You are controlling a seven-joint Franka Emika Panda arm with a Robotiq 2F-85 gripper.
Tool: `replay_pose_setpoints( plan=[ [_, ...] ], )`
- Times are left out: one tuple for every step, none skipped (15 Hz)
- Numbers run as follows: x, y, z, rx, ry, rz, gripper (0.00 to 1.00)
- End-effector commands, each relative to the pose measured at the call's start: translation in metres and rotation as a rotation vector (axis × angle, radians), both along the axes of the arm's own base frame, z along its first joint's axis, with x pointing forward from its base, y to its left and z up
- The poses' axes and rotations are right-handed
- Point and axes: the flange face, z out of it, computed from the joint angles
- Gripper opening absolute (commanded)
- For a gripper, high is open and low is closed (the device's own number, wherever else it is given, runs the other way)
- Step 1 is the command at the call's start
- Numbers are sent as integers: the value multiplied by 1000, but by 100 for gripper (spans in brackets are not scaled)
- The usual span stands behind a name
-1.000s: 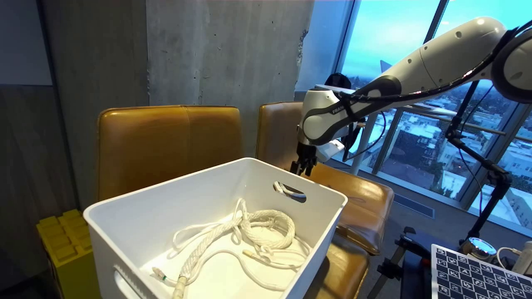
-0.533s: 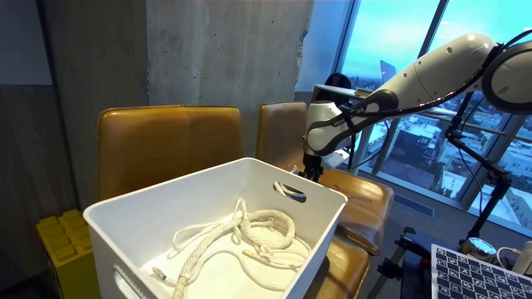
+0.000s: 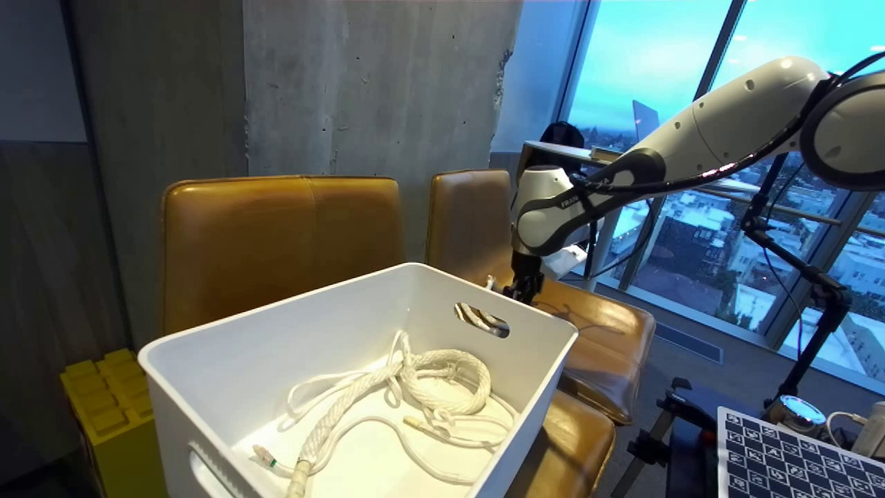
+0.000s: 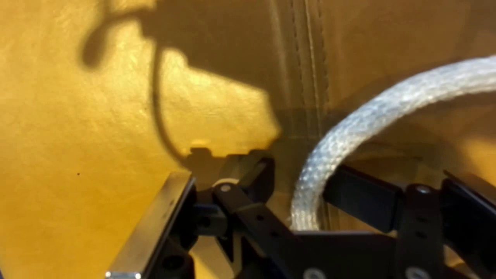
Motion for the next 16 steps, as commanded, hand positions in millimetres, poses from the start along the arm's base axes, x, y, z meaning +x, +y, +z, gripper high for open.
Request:
replay_pose_setpoints(
  plan=[
    [-1,-6,1,3,7,-28,8],
    [0,-5,4,0,5,-28,2],
    [2,-3,10,-9,1,-27,0],
    [4,-1,16,-8,-3,-33,0],
    [7,4,28,-1,-11,-38,0],
    [11,8,38,-1,-20,-39,2],
    [16,14,52,-2,-35,-37,2],
    [22,22,73,-2,-55,-32,2],
    [29,31,92,-2,-77,-26,2],
    [36,42,116,0,-106,-13,2],
    [42,52,137,3,-131,-2,2],
    [49,64,160,6,-154,11,2],
    [54,78,184,10,-181,29,2],
    [59,92,209,12,-204,44,2],
    [63,108,232,14,-226,61,2],
    [65,124,256,19,-245,76,2]
  ],
)
